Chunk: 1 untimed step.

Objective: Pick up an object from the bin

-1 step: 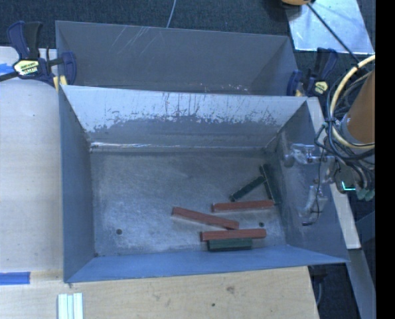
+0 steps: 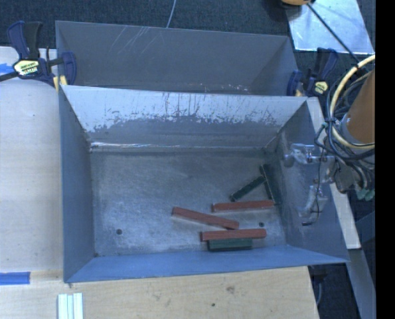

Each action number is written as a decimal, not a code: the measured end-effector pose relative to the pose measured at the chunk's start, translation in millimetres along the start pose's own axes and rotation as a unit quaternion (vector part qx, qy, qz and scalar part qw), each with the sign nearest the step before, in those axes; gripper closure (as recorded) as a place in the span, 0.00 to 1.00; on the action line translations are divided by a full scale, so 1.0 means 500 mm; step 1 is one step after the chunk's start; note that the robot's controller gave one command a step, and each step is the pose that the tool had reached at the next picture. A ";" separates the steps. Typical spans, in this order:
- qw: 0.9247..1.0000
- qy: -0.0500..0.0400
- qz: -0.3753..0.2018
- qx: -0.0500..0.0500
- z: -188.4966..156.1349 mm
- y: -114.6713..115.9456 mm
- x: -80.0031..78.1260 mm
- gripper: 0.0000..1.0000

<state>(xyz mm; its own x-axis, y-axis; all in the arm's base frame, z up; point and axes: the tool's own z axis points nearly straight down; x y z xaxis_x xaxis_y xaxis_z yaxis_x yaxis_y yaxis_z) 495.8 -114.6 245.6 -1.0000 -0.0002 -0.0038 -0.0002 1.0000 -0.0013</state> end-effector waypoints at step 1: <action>1.000 -0.003 0.000 0.001 0.108 0.002 -0.034 0.00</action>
Offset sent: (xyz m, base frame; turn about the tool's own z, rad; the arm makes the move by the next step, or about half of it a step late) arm 0.0163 0.0223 -0.1565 0.1709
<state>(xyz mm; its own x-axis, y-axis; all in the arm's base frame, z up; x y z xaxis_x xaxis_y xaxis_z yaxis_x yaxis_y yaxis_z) 513.0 -113.7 191.7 -0.9999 -0.0006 -0.0106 -0.0006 1.0000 -0.0031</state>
